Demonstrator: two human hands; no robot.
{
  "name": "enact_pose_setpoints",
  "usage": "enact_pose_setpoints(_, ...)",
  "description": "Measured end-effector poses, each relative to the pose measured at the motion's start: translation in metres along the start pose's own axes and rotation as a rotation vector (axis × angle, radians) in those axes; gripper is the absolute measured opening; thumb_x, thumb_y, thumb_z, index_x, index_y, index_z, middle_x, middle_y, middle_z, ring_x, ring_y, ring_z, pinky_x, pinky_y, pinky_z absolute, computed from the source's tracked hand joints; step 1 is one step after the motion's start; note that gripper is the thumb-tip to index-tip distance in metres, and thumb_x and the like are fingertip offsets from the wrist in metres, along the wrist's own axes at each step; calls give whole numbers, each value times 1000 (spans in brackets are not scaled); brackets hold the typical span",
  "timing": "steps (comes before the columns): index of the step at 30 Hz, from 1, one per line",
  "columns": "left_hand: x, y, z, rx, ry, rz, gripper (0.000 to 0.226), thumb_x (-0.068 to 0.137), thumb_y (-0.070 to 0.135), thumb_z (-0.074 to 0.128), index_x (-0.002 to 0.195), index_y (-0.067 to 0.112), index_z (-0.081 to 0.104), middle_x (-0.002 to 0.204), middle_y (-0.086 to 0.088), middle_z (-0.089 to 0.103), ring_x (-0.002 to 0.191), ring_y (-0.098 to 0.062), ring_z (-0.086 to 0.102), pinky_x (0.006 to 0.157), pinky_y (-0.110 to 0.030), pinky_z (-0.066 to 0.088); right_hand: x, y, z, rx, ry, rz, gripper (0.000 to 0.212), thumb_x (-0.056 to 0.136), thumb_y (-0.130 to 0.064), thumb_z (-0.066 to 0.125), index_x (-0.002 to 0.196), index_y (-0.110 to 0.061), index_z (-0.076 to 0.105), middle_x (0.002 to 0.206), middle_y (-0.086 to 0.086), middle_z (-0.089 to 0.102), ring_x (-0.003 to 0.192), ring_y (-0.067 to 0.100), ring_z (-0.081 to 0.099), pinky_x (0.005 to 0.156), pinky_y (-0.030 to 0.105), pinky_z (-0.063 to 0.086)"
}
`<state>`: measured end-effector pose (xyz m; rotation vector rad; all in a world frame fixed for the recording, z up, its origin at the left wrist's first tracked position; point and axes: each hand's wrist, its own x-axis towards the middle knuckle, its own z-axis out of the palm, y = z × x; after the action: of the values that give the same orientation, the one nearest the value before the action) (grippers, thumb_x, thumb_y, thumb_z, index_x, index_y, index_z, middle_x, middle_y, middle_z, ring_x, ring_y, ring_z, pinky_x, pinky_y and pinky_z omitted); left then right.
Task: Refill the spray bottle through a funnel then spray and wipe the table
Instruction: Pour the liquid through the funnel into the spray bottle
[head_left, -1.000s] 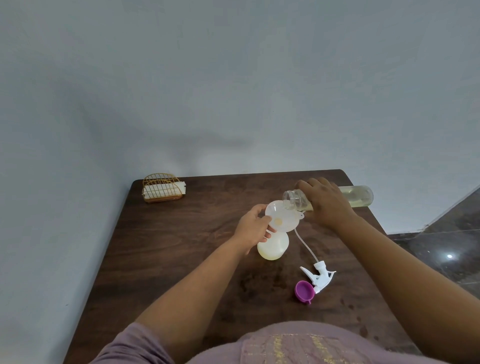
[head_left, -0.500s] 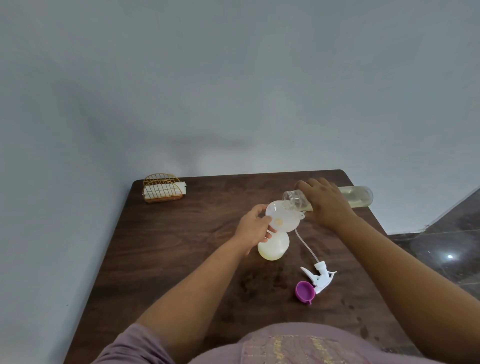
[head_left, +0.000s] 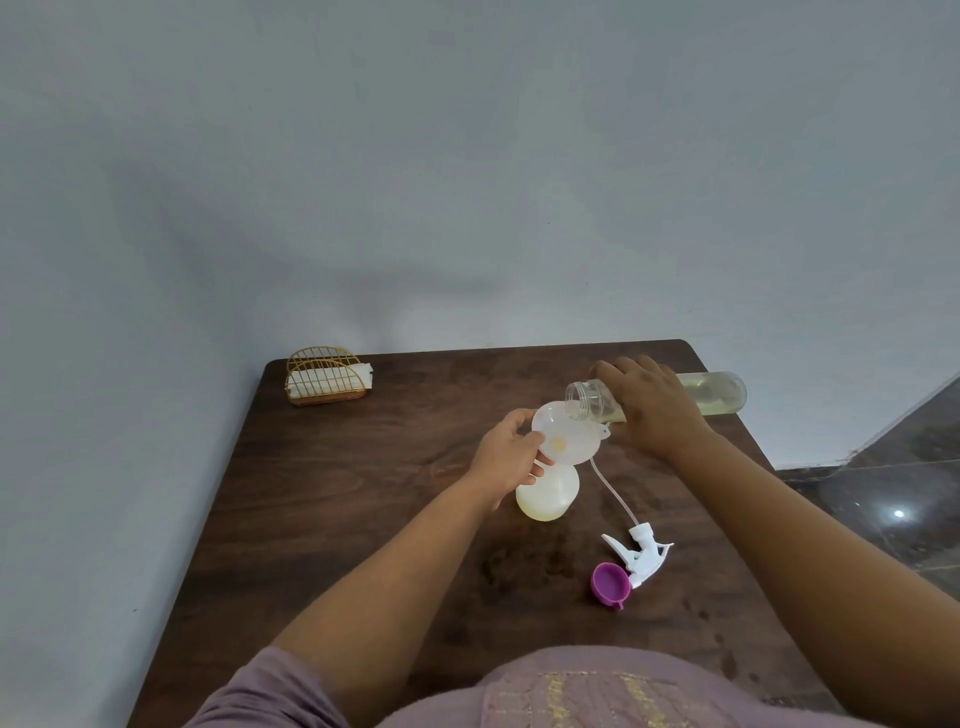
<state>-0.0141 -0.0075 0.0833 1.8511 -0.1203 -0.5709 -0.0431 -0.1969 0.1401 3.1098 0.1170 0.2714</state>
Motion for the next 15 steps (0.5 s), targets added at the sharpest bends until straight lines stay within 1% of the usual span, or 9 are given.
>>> enact_pose_setpoints(4, 0, 1, 0, 9, 0, 7, 32, 100, 23, 49, 132, 26, 48, 111, -2, 66, 79, -16, 65, 76, -29, 58, 0, 0, 0, 10, 4, -2, 54, 66, -22, 79, 114, -19, 56, 100, 3, 60, 95, 26, 53, 81, 36, 42)
enact_pose_setpoints(11, 0, 1, 0, 12, 4, -2, 33, 100, 23, 49, 133, 26, 48, 113, -4, 66, 80, -17, 65, 76, -29, 59, 0, 1, 0, 8, 11, -2, 54, 64, -23, 80, 112, -19, 56, 97, 2, 60, 91, 26, 53, 79, 36, 42)
enact_pose_setpoints(15, 0, 0, 0, 7, 4, -6, 33, 100, 22, 49, 133, 26, 49, 110, -3, 67, 80, -16, 66, 78, -31, 59, 0, 1, 0, 16, 18, -4, 54, 63, -21, 80, 113, -18, 57, 97, 3, 60, 92, 27, 54, 79, 37, 43)
